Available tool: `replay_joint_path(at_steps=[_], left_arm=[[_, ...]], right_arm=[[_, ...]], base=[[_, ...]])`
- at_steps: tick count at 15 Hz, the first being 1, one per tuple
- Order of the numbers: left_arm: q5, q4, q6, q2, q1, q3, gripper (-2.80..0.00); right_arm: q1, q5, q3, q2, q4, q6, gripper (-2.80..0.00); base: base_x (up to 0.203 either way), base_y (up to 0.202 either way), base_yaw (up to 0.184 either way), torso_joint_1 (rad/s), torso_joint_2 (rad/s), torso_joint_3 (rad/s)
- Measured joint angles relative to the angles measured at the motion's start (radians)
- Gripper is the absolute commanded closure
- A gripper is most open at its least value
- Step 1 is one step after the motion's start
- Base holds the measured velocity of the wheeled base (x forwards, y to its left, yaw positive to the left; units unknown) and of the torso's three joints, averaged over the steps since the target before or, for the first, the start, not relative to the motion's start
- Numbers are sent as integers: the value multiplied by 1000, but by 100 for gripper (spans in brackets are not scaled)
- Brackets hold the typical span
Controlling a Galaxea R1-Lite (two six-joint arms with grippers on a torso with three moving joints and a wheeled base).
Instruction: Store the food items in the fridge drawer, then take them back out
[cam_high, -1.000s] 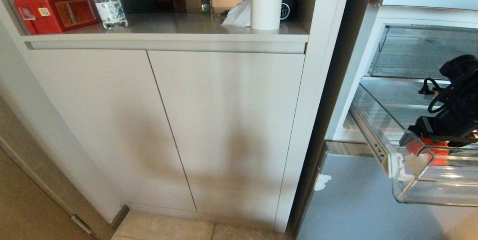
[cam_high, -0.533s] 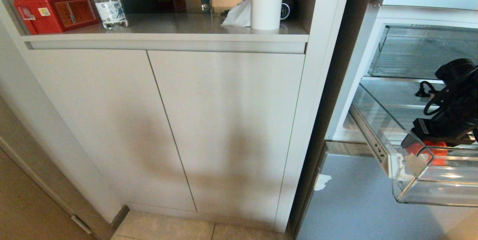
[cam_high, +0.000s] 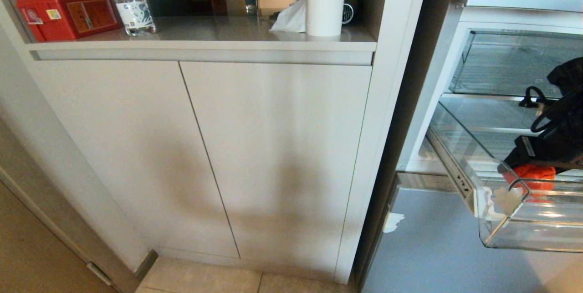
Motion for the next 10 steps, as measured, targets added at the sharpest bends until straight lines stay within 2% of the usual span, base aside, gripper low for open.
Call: replay_joint_path(at_steps=[5,10], left_arm=[[0,0,0,0,0,0,0],[0,0,0,0,0,0,0]], right_arm=[[2,15,52,-216,-21,0,0],[1,35,273,-541,-185,-5,0]], base=[[0,0,0,0,0,0],[0,0,0,0,0,0]])
